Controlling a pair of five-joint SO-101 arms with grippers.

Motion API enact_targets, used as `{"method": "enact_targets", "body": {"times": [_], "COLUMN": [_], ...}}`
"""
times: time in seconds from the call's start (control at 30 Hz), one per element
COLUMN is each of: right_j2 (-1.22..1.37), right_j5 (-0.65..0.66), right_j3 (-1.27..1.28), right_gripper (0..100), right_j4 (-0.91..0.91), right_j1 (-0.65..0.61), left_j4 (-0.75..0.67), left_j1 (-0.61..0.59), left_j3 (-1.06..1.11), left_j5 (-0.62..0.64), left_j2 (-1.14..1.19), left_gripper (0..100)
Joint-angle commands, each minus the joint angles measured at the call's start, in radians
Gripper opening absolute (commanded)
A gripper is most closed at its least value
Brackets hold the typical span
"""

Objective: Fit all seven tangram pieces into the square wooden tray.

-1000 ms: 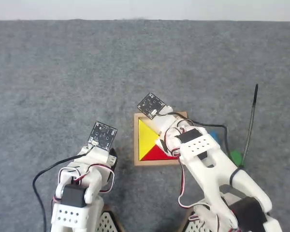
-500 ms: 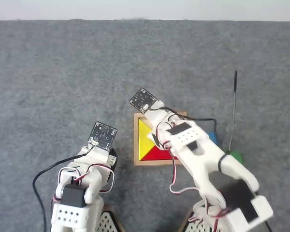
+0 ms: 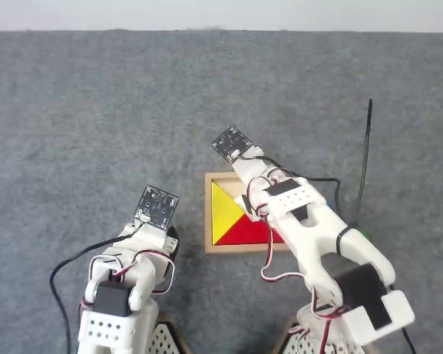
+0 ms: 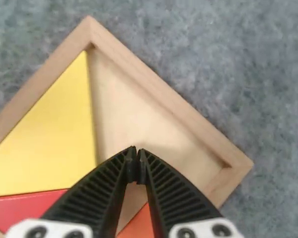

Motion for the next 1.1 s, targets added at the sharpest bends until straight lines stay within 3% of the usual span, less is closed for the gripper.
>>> {"method": "enact_targets", "body": {"times": [0.0, 0.4, 0.67, 0.83, 0.93, 1.07], "right_j2": [-0.073, -0.251, -0.513, -0.604, -0.644, -0.717], "right_j5": [-0.011, -0.008, -0.015, -0.009, -0.009, -0.008], "right_j3": [0.009, 0.126, 0.186, 0.247, 0.247, 0.209], "right_gripper": [0.7, 0.9, 0.9, 0.9, 0.9, 0.9], "right_j4": [0.015, 0.022, 0.166, 0.16, 0.188, 0.283], "right_j1": [0.016, 0.016, 0.012, 0.01, 0.041, 0.173], "left_j4": [0.005, 0.005, 0.005, 0.005, 0.005, 0.005], "left_j1": [0.002, 0.002, 0.002, 0.002, 0.002, 0.002], "left_j3": [-0.007, -0.007, -0.007, -0.007, -0.007, -0.007], "left_j5": [0.006, 0.006, 0.006, 0.006, 0.006, 0.006], "left_j2": [-0.002, -0.002, -0.002, -0.002, -0.002, -0.002], "left_gripper": [9, 9, 9, 9, 9, 9]}}
